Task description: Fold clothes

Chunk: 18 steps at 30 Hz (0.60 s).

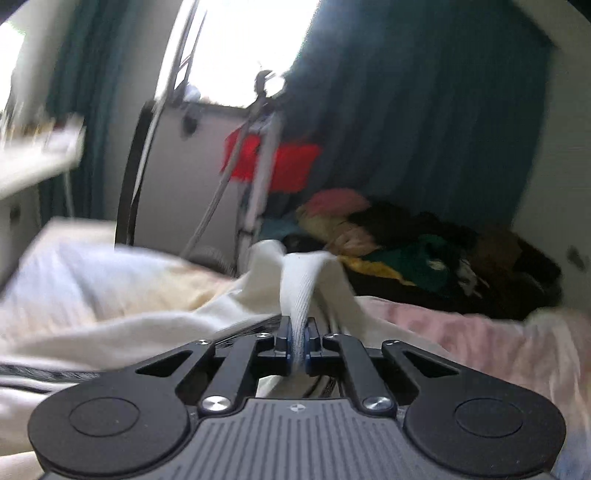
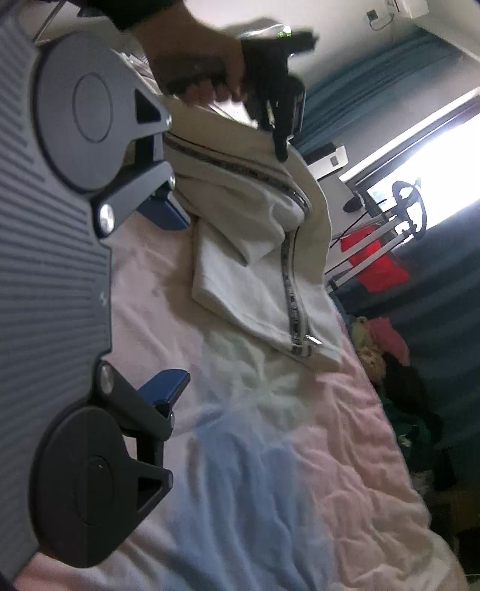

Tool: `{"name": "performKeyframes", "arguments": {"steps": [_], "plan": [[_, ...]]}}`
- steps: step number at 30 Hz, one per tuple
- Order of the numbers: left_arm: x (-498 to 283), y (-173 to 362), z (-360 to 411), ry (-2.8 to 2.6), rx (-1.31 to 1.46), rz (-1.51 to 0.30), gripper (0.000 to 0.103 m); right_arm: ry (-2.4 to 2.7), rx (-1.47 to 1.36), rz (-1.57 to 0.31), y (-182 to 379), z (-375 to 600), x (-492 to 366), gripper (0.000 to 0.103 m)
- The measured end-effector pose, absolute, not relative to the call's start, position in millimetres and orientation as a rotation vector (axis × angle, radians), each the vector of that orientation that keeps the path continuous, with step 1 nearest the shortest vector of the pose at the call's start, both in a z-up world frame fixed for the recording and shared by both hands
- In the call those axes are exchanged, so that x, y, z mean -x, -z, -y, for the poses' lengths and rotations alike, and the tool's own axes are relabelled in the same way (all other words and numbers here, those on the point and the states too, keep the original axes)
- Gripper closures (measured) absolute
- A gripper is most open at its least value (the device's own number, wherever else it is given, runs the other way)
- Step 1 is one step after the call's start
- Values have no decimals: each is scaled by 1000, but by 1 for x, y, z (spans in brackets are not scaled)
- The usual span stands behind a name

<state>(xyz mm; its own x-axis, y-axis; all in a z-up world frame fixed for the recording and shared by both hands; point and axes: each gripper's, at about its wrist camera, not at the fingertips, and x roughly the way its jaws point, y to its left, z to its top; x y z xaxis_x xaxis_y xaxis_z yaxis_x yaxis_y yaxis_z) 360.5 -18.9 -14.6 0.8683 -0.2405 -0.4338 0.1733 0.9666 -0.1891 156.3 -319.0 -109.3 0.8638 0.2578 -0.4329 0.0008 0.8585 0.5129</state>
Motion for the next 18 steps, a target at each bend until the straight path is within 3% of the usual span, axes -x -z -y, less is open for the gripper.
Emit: {"name": "performKeyframes", "arguments": {"steps": [7, 14, 17, 18], "plan": [[-216, 17, 59, 271, 68, -433, 100, -136, -465, -425, 80, 317, -117, 19], [-135, 102, 73, 187, 128, -545, 98, -98, -472, -377, 62, 326, -92, 19], [-141, 127, 78, 121, 143, -555, 90, -87, -491, -366, 60, 332, -88, 19], [-143, 131, 82, 105, 134, -547, 76, -82, -497, -364, 60, 333, -87, 19]]}}
